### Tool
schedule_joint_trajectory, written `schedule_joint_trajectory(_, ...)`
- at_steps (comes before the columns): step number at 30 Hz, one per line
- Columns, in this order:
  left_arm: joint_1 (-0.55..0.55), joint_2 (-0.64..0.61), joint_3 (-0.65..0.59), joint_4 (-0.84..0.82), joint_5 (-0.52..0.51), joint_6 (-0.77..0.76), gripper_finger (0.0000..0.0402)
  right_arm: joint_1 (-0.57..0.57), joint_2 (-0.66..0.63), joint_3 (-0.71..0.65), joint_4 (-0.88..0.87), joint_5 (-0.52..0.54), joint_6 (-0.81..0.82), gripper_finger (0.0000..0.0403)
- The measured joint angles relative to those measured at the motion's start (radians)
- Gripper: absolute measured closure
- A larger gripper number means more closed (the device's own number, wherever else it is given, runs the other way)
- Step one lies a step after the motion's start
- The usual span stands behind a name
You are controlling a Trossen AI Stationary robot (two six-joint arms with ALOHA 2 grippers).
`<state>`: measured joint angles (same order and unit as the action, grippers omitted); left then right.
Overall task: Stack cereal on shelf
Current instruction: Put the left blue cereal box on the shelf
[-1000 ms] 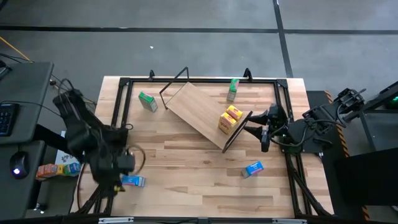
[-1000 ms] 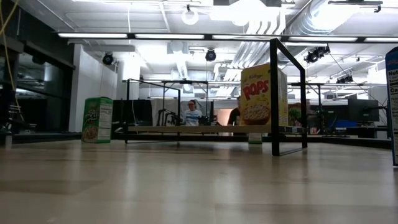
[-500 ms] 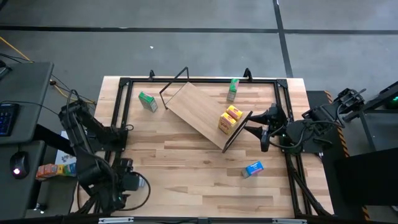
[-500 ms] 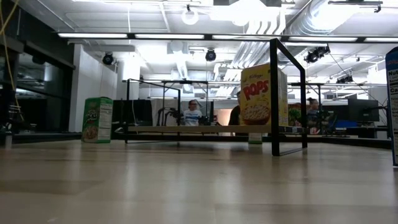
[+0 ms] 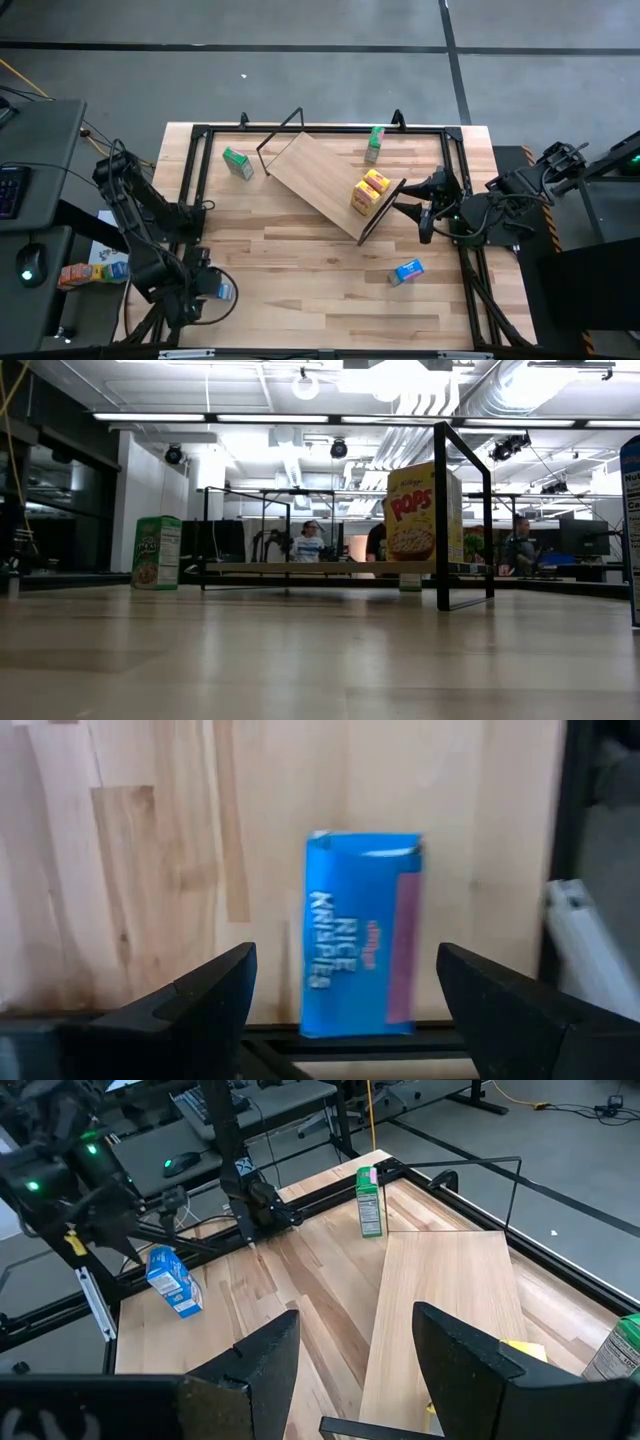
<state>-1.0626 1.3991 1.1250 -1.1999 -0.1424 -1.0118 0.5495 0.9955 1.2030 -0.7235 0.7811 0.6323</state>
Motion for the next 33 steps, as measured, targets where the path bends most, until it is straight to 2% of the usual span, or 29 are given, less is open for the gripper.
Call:
schedule_joint_trajectory(9, -0.001, 0.012, -0.101, 0.135, 0.003, -0.008, 0.0101, 0.000, 0.000, 0.000, 0.000, 0.007, 0.000, 0.0214)
schedule_joint_trajectory(19, 0.001, 0.013, -0.204, 0.177, 0.030, -0.032, 0.0107, 0.000, 0.000, 0.000, 0.000, 0.009, 0.000, 0.0214)
schedule_joint_trajectory(23, 0.000, 0.013, -0.226, 0.227, 0.050, -0.025, 0.0133, 0.000, 0.000, 0.000, 0.000, 0.009, 0.000, 0.0214)
schedule_joint_trajectory(30, 0.001, 0.009, -0.227, 0.257, 0.057, -0.025, 0.0205, 0.000, 0.000, 0.000, 0.000, 0.010, 0.000, 0.0214)
schedule_joint_trajectory(33, 0.011, 0.004, -0.216, 0.256, 0.091, 0.021, 0.0232, 0.000, 0.000, 0.000, 0.000, 0.014, -0.001, 0.0214)
